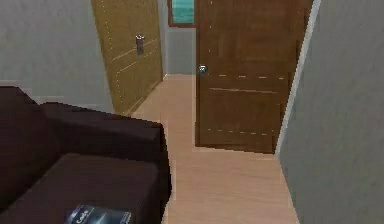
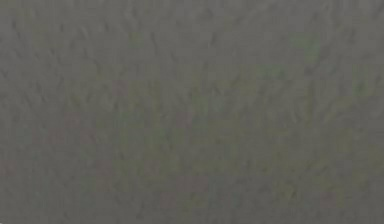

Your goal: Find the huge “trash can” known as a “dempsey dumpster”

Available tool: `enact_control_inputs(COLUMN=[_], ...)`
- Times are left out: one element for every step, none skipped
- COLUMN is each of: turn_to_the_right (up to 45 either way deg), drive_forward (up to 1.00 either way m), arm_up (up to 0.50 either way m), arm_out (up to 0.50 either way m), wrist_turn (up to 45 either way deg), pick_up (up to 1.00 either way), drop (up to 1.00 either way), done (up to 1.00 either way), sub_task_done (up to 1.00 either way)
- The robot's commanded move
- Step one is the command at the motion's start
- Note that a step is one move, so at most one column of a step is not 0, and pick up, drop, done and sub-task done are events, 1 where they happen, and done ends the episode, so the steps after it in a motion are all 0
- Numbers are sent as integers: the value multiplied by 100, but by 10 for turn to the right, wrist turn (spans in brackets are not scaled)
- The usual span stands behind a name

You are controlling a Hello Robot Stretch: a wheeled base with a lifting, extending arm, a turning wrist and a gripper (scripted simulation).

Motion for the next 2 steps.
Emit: enact_control_inputs(turn_to_the_right=[0,90], drive_forward=[100,0], arm_up=[0,0], arm_out=[0,0], wrist_turn=[0,0], pick_up=[0,0], drop=[0,0], done=[0,0], sub_task_done=[0,0])
